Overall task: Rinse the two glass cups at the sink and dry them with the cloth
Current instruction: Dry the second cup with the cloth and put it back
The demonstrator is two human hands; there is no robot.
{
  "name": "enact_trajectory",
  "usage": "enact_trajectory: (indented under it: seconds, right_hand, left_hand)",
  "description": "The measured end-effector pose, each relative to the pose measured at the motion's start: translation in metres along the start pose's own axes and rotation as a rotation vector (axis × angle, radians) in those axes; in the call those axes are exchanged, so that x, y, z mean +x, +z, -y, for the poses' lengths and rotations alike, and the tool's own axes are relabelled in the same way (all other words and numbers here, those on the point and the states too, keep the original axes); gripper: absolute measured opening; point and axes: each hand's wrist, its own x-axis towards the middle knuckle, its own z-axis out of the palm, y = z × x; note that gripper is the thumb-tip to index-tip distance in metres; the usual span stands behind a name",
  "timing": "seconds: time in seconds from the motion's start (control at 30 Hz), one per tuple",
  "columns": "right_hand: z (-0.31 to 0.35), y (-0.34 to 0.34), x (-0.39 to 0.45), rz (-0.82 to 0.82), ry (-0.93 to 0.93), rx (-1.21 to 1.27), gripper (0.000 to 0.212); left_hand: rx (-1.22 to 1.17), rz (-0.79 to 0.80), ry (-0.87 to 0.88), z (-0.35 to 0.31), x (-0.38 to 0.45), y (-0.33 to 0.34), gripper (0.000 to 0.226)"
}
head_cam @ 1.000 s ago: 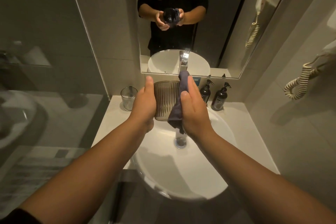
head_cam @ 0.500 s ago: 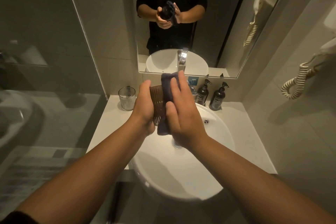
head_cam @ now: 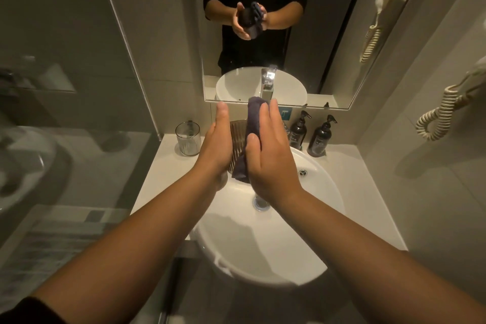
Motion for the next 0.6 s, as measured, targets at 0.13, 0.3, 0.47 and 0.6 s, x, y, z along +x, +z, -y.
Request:
enact_trajectory:
  seconds: [0.13, 0.3, 0.47, 0.6]
  right_hand:
    - [0.005, -0.002, -0.012, -0.022, -0.212, -0.243, 0.055]
    - [-0.005, -0.008, -0.014, 0.037, -0.204, -0.039, 0.057]
    - [-0.017, -0.019, -0.004, 0.126, 0.035, 0.521, 0.049]
    - [-0.019, -0.02, 0.0, 0.095, 0.17, 0.514, 0.055]
  left_hand:
    - [-0.107, 0.093, 0.098, 0.008, 0.005, 0.0, 0.074]
    - [-0.133, 0.206, 0.096, 0.015, 0.01, -0.001, 0.064]
    - [-0.179, 0.275, -0.021, 0.012, 0.008, -0.008, 0.069]
    - [-0.097, 0.092, 0.019, 0.0, 0.001, 0.003, 0.077]
